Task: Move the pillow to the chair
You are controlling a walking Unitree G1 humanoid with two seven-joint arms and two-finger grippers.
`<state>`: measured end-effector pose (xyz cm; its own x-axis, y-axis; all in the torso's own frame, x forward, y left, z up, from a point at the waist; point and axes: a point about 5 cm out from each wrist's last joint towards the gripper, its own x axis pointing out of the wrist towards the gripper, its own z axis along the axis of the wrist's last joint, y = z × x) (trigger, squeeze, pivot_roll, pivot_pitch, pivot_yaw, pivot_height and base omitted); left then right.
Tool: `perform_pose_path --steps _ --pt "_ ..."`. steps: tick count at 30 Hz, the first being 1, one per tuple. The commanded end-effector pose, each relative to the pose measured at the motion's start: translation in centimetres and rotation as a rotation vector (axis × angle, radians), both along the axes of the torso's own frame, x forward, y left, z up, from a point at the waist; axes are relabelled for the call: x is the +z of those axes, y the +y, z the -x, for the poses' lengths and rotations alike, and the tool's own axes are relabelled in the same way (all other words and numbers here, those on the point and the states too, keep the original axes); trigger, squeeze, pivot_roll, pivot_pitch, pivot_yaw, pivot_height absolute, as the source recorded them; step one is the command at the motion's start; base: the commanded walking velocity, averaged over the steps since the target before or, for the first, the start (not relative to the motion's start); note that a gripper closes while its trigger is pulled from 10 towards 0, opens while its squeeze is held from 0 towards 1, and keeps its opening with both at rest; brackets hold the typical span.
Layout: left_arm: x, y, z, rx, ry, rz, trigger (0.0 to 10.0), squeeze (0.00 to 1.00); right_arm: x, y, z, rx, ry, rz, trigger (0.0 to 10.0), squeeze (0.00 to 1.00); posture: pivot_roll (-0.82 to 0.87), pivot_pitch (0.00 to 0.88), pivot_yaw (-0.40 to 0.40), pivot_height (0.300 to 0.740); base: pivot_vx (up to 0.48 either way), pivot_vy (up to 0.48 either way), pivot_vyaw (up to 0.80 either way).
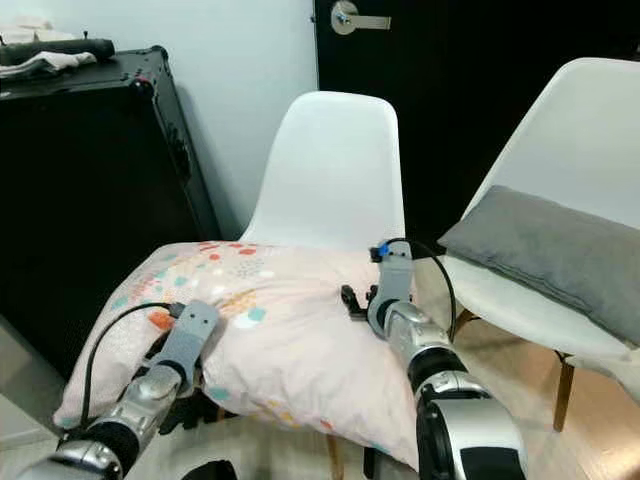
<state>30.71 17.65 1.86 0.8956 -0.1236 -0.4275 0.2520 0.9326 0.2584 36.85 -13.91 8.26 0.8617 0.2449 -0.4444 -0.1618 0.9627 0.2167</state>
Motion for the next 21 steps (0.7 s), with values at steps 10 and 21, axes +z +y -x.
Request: perform_pose_path --steps 10,21 --pt "3.5 -4.5 3.4 -0.573 0.038 0.041 10.0 1.00 -1.2 0.4 0.7 0.021 0.042 0.011 10.0 0.00 -0.11 0.025 0.026 0.565 0.000 0.000 0.00" --pt "8.9 1.0 3.3 -0.497 0.069 -0.460 10.0 1.00 -1.3 0.7 0.8 0.023 0.048 0.006 10.0 0.00 -0.10 0.020 0.026 0.565 0.000 0.000 0.00"
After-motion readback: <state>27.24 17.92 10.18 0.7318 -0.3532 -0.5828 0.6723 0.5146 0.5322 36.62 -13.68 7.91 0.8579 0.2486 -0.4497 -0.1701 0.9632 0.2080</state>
